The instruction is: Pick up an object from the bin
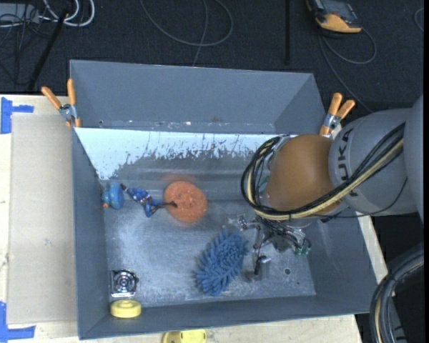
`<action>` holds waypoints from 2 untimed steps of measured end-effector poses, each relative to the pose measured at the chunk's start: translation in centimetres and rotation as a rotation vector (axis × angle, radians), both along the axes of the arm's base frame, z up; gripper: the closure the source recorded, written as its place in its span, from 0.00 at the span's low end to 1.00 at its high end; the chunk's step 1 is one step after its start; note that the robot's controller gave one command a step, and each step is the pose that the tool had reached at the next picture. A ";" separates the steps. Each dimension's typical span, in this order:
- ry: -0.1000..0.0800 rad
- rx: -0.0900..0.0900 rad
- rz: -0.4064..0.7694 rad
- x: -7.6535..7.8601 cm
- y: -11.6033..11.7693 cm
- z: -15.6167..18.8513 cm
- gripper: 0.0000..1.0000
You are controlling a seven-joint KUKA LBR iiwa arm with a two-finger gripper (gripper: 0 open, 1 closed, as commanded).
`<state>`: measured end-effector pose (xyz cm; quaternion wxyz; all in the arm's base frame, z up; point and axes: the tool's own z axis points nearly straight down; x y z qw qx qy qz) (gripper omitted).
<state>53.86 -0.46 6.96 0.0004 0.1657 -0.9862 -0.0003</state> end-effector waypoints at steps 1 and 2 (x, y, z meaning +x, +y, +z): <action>0.001 0.000 0.239 -2.8 3.1 0.0 1.00; 0.001 0.000 0.240 -2.8 3.1 0.0 0.00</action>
Offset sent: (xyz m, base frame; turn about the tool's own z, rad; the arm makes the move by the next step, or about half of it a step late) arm 0.0000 0.0000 0.0000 0.0000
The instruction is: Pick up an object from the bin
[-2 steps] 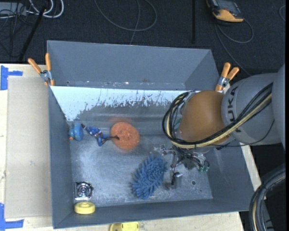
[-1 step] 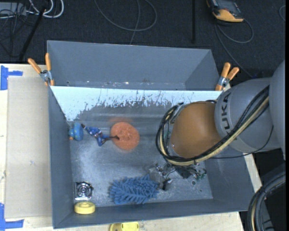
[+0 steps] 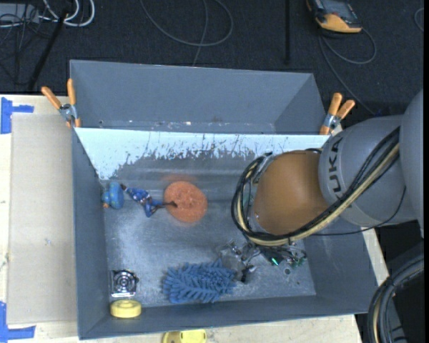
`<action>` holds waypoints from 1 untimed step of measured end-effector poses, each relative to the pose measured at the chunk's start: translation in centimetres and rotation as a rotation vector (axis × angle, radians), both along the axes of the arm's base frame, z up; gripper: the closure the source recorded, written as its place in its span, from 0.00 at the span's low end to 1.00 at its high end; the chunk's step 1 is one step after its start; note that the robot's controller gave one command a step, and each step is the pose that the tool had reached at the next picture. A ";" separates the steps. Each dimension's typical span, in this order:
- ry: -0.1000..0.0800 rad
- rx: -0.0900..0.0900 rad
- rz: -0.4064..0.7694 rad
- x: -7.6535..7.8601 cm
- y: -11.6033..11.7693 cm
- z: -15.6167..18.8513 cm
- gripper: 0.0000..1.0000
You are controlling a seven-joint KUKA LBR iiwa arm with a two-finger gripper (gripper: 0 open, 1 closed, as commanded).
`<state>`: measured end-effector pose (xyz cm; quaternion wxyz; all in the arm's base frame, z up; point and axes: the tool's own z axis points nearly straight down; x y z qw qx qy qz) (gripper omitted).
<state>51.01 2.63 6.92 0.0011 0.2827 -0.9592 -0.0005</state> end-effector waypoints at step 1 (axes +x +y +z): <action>0.000 0.000 0.001 0.0 0.0 0.0 0.00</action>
Offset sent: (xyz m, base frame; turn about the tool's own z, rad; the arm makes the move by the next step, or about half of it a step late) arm -0.0310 0.0764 0.0022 -0.1708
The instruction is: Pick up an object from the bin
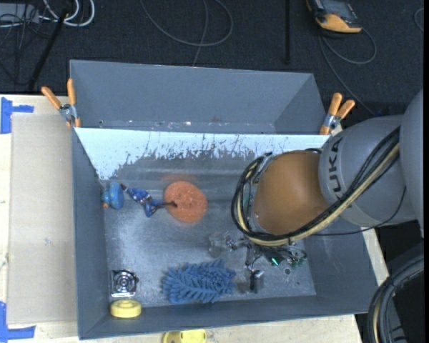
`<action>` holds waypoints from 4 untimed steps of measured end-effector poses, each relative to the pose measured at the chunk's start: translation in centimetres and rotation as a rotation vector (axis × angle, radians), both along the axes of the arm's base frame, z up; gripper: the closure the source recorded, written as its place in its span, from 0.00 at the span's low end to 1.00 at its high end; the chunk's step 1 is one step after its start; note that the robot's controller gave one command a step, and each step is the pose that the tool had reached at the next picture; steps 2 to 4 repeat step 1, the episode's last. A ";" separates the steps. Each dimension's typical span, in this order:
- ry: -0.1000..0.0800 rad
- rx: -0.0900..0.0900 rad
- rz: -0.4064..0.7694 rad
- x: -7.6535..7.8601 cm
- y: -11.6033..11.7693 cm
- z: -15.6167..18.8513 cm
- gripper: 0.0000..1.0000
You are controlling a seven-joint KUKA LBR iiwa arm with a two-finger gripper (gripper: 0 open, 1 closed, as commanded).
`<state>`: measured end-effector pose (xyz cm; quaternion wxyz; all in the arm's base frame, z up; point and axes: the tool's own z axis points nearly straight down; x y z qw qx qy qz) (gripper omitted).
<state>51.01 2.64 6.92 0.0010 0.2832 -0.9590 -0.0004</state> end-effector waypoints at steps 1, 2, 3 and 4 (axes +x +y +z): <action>-0.001 -0.002 0.044 -0.9 1.8 0.0 0.00; -0.001 -0.002 0.044 -0.9 1.8 0.0 0.00; -0.001 -0.002 0.044 -0.9 1.8 0.0 0.00; -0.001 -0.002 0.044 -0.9 1.8 0.0 0.00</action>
Offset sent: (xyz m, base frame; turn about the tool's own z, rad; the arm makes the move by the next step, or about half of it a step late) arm -0.0163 0.0516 0.0008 -0.2090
